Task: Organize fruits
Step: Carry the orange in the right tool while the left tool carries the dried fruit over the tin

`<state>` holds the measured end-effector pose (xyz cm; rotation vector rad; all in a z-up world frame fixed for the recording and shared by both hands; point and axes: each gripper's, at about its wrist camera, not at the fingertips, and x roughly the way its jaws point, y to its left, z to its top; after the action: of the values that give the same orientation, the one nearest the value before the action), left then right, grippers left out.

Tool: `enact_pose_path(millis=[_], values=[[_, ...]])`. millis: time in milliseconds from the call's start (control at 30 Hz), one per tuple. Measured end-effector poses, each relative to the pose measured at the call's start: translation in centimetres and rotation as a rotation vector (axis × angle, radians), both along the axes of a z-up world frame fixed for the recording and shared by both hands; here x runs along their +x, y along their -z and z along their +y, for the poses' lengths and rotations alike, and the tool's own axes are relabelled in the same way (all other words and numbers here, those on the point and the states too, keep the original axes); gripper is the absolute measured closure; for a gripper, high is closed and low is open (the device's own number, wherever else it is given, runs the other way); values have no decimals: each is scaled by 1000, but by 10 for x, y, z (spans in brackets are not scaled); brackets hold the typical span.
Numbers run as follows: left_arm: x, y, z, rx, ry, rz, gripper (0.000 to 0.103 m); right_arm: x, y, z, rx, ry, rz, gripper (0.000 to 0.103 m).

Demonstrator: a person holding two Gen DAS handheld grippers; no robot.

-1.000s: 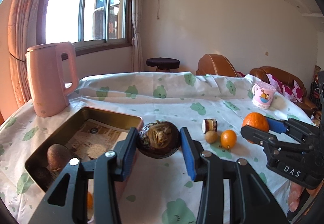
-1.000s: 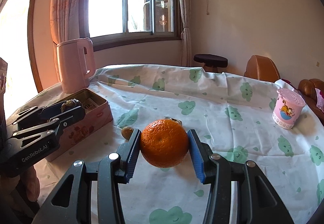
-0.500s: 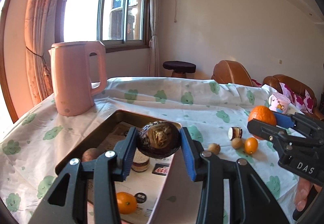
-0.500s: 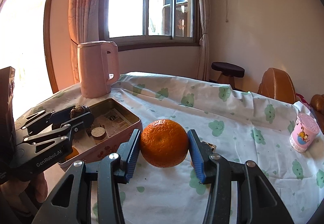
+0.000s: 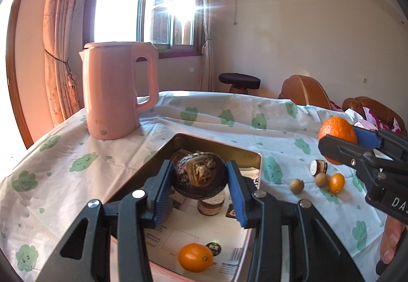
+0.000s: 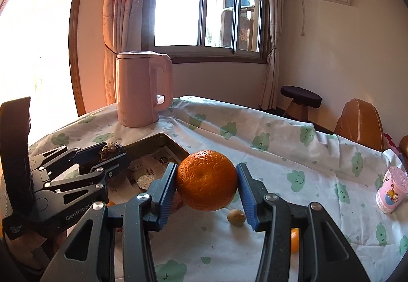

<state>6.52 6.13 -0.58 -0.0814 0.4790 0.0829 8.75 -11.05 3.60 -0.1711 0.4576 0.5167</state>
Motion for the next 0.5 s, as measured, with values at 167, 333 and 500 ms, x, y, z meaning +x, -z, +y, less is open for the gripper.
enact_pose_path(millis=[167, 333, 500], values=[[1, 3, 10, -5, -20, 7, 59, 0, -1, 13, -9, -21, -3, 54], [1, 4, 16, 1, -31, 8, 59, 1, 1, 24, -13, -38, 4, 54], [0, 4, 18, 10, -37, 11, 59, 2, 4, 34, -10, -50, 10, 54]])
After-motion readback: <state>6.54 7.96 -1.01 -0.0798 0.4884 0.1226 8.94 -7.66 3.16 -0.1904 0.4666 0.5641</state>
